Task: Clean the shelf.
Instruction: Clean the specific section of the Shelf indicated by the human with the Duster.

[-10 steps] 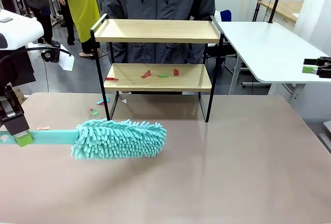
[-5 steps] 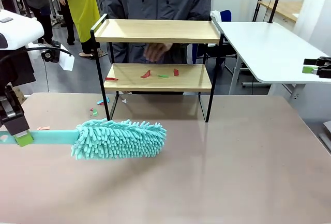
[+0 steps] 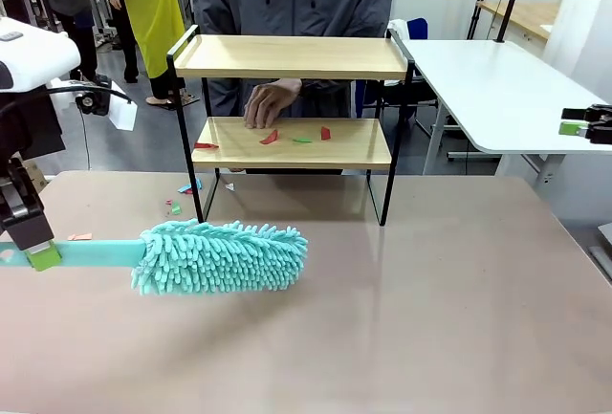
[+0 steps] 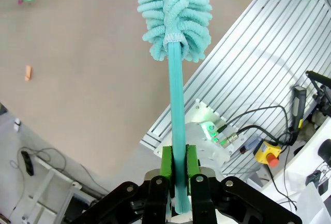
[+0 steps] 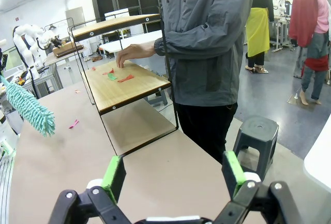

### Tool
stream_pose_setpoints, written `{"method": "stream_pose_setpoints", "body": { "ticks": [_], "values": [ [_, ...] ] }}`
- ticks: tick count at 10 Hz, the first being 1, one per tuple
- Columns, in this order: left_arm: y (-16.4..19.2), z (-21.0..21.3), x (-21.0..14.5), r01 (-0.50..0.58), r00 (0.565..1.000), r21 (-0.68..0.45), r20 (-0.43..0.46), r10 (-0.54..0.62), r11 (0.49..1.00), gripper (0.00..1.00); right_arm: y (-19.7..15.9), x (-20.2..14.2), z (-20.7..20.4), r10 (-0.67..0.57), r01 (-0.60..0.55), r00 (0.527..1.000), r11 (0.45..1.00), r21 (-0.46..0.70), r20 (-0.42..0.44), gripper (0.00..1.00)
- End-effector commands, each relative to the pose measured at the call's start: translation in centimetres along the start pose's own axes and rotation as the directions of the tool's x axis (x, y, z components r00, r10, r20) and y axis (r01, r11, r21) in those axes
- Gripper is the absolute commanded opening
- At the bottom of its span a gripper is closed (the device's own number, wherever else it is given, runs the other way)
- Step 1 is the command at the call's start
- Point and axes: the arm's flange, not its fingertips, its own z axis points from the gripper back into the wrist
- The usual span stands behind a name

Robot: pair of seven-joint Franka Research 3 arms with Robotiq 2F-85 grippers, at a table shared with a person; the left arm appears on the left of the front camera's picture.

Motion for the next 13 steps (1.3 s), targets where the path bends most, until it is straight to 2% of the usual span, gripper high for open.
{"method": "stream_pose_setpoints", "body": {
  "ticks": [1,12,13],
  "values": [
    [-0.29,0.01,-0.14,-0.014,1.000,-0.006,0.008,0.014,1.000,0.13,0.19,0.33,-0.12,0.006,-0.006,1.000,1.000,-0.005,0.000,1.00],
    [0.00,0.00,0.00,0.000,1.000,0.000,0.000,0.000,1.000,0.13,0.19,0.33,-0.12,0.006,-0.006,1.000,1.000,-0.005,0.000,1.00],
    [-0.26,0.92,0.46,-0.010,0.999,-0.066,0.032,0.012,0.998,0.13,0.19,0.33,-0.12,0.006,-0.006,1.000,1.000,-0.005,0.000,1.00]
  ]
}}
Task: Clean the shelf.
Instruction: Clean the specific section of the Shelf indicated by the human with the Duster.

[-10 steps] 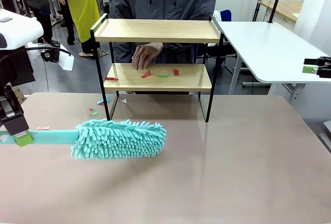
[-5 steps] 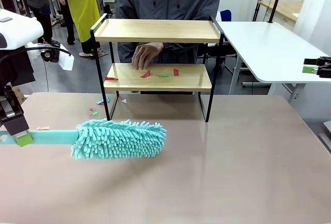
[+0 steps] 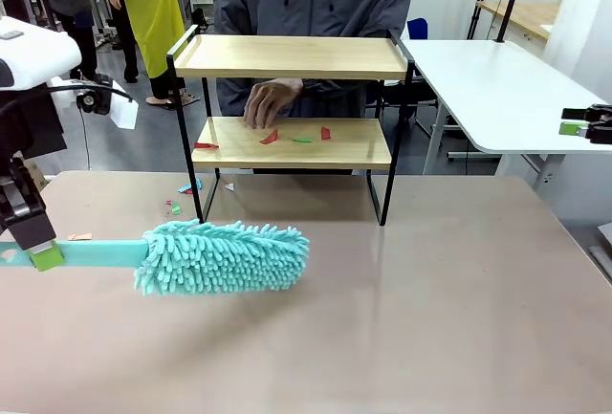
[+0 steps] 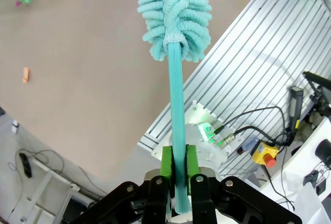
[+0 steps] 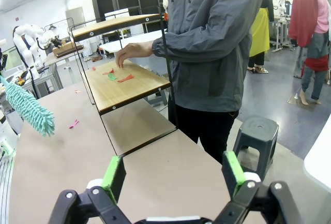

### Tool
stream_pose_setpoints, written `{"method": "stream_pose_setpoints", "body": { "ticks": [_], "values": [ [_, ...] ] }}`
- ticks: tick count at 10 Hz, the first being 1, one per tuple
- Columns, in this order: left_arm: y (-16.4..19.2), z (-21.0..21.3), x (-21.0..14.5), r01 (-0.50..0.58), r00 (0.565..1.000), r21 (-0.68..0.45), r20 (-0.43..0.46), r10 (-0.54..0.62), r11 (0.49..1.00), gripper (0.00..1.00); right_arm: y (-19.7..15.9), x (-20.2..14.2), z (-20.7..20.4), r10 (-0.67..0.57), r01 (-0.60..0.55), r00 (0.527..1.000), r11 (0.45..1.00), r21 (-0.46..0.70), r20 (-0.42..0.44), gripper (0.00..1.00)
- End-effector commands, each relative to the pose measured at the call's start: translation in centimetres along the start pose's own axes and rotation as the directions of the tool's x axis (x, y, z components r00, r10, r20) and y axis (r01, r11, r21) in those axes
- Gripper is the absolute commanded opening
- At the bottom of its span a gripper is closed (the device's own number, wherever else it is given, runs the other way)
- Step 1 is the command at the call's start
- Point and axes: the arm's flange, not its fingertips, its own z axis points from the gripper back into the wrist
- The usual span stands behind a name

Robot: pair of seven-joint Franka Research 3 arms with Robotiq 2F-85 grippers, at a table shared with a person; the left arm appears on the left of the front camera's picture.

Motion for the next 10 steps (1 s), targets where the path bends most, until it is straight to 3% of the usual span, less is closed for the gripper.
{"method": "stream_pose_setpoints", "body": {
  "ticks": [1,4,7,9,10],
  "values": [
    [-1.0,1.5,0.8,-0.040,0.999,-0.086,0.029,0.042,0.996,0.13,0.2,0.3,-0.1,0.006,-0.006,1.000,1.000,-0.005,0.000,1.00],
    [-4.4,5.2,3.4,-0.185,0.977,-0.192,0.071,0.202,0.964,0.13,0.2,0.3,-0.1,0.006,-0.006,1.000,1.000,-0.005,0.000,1.00],
    [-8.5,7.5,8.4,-0.436,0.873,-0.227,0.128,0.471,0.871,0.13,0.2,0.3,-0.1,0.006,-0.006,1.000,1.000,-0.005,0.000,1.00],
    [-10.2,8.2,11.9,-0.453,0.829,-0.289,0.211,0.518,0.843,0.13,0.2,0.3,-0.1,0.006,-0.006,1.000,1.000,-0.005,0.000,1.00],
    [-10.7,8.3,13.9,-0.546,0.749,-0.275,0.265,0.608,0.792,0.13,0.2,0.3,-0.1,0.006,-0.006,1.000,1.000,-0.005,0.000,1.00]
  ]
}}
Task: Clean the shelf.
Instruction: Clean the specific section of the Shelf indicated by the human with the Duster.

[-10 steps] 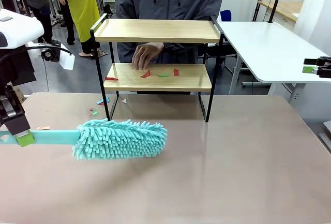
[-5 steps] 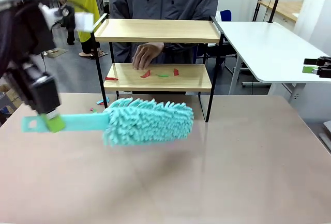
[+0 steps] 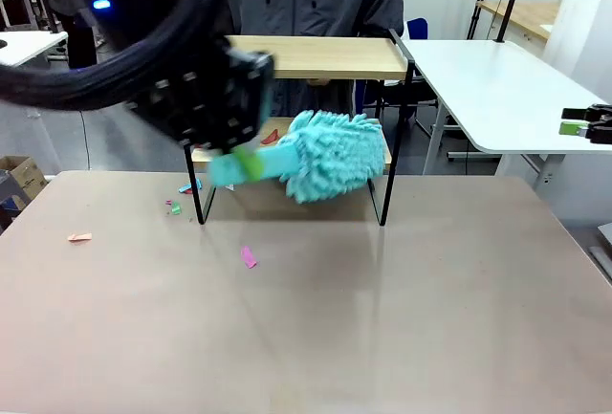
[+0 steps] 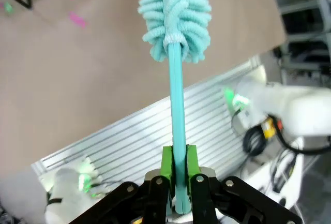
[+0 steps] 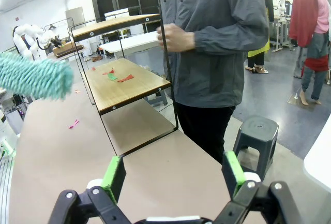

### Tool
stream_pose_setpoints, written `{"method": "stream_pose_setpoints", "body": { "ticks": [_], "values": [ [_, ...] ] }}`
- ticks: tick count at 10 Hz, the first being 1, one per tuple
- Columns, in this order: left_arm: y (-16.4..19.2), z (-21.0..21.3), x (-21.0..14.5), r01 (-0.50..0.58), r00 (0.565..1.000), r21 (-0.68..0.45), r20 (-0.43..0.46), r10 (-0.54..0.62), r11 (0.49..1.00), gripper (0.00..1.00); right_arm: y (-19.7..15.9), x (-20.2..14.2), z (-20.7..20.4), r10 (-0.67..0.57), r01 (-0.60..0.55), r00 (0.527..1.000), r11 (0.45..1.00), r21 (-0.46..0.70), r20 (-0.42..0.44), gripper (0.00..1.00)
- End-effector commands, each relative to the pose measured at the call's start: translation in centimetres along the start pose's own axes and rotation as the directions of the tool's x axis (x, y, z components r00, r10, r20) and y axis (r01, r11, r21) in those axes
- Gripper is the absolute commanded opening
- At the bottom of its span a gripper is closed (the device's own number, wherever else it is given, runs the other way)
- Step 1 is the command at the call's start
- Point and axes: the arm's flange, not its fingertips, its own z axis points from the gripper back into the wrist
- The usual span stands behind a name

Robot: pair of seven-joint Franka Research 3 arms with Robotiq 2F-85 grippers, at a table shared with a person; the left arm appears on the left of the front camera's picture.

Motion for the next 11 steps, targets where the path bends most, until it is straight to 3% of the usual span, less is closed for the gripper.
{"method": "stream_pose_setpoints", "body": {
  "ticks": [1,3,6,7,8,9,11],
  "values": [
    [-2.2,-1.0,2.6,-0.056,0.993,-0.012,0.104,0.057,0.998,0.13,0.2,0.3,-0.1,0.006,-0.006,1.000,1.000,-0.004,0.000,1.00],
    [-4.7,-2.7,5.8,-0.110,0.979,0.052,0.178,0.099,0.993,0.13,0.2,0.3,-0.1,0.006,-0.006,1.000,1.000,-0.004,0.000,1.00],
    [-7.7,-5.6,9.2,-0.122,0.975,0.106,0.198,0.100,0.987,0.13,0.2,0.3,-0.1,0.006,-0.006,1.000,1.000,-0.004,0.000,1.00],
    [-8.2,-6.2,9.7,-0.121,0.976,0.102,0.193,0.100,0.987,0.13,0.2,0.3,-0.1,0.006,-0.006,1.000,1.000,-0.004,0.000,1.00],
    [-8.1,-6.1,9.4,-0.076,0.991,0.140,0.122,0.059,0.987,0.13,0.2,0.3,-0.1,0.006,-0.006,1.000,1.000,-0.004,0.000,1.00],
    [-6.9,-6.5,8.8,-0.097,0.982,0.091,0.173,0.080,0.991,0.13,0.2,0.3,-0.1,0.006,-0.006,1.000,1.000,-0.004,0.000,1.00],
    [-7.4,-7.2,9.6,-0.083,0.987,0.109,0.143,0.067,0.991,0.13,0.2,0.3,-0.1,0.006,-0.006,1.000,1.000,-0.004,0.000,1.00]
  ]
}}
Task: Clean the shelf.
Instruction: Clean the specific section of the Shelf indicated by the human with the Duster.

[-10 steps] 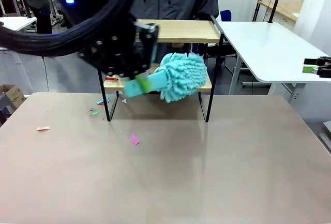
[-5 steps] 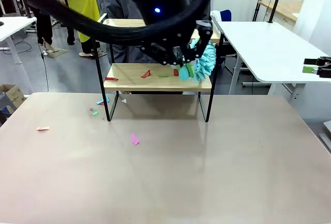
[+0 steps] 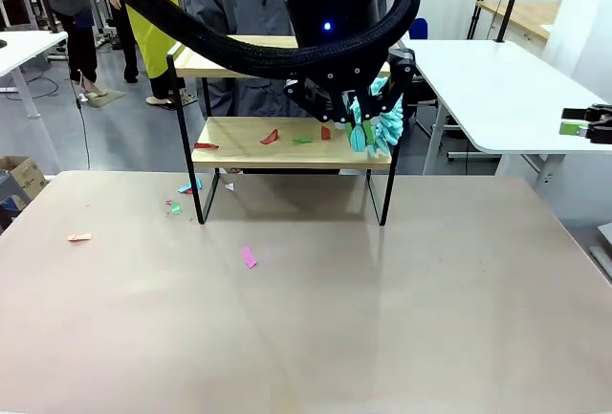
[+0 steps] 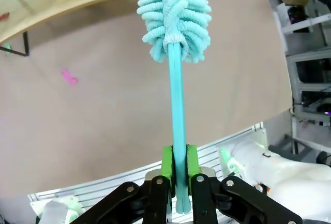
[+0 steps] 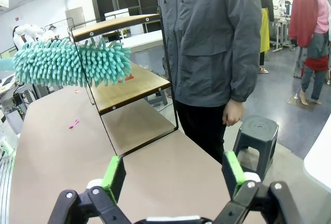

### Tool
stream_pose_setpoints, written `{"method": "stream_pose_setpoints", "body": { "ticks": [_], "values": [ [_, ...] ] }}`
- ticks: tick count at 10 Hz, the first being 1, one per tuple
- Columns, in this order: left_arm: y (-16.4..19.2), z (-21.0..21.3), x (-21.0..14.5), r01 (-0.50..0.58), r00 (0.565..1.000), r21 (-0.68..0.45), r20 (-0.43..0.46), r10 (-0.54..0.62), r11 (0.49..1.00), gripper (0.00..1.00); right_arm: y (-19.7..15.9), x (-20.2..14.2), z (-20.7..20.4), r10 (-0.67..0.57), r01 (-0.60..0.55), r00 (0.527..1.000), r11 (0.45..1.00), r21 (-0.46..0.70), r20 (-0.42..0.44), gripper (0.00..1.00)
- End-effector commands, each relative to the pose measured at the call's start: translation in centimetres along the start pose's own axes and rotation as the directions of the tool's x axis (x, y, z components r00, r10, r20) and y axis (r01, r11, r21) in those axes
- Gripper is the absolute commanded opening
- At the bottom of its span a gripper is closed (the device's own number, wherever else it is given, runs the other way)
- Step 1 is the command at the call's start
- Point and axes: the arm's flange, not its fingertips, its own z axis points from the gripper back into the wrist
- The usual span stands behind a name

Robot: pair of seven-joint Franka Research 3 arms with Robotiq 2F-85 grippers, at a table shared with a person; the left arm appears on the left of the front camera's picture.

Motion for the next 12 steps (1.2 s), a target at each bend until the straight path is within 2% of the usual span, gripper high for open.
{"method": "stream_pose_setpoints", "body": {
  "ticks": [1,3,5,7,10,12],
  "values": [
    [-0.8,-0.8,-0.3,-0.125,0.988,0.086,0.098,0.117,0.988,0.13,0.2,0.3,-0.1,0.006,-0.006,1.000,1.000,-0.004,0.000,1.00],
    [-3.4,-4.5,0.0,-0.229,0.960,0.061,0.183,0.214,0.972,0.13,0.2,0.3,-0.1,0.006,-0.006,1.000,1.000,-0.004,0.000,1.00],
    [-5.5,-6.9,-0.2,-0.237,0.947,-0.017,0.221,0.235,0.971,0.13,0.2,0.3,-0.1,0.006,-0.006,1.000,1.000,-0.004,0.000,1.00],
    [-6.6,-9.3,0.5,-0.269,0.923,-0.048,0.272,0.271,0.962,0.13,0.2,0.3,-0.1,0.006,-0.006,1.000,1.000,-0.004,0.000,1.00],
    [-6.8,-12.4,1.7,-0.261,0.916,-0.023,0.309,0.255,0.965,0.13,0.2,0.3,-0.1,0.006,-0.006,1.000,1.000,-0.004,0.000,1.00],
    [-6.1,-14.4,2.4,-0.281,0.917,-0.001,0.294,0.269,0.960,0.13,0.2,0.3,-0.1,0.006,-0.006,1.000,1.000,-0.004,0.000,1.00]
  ]
}}
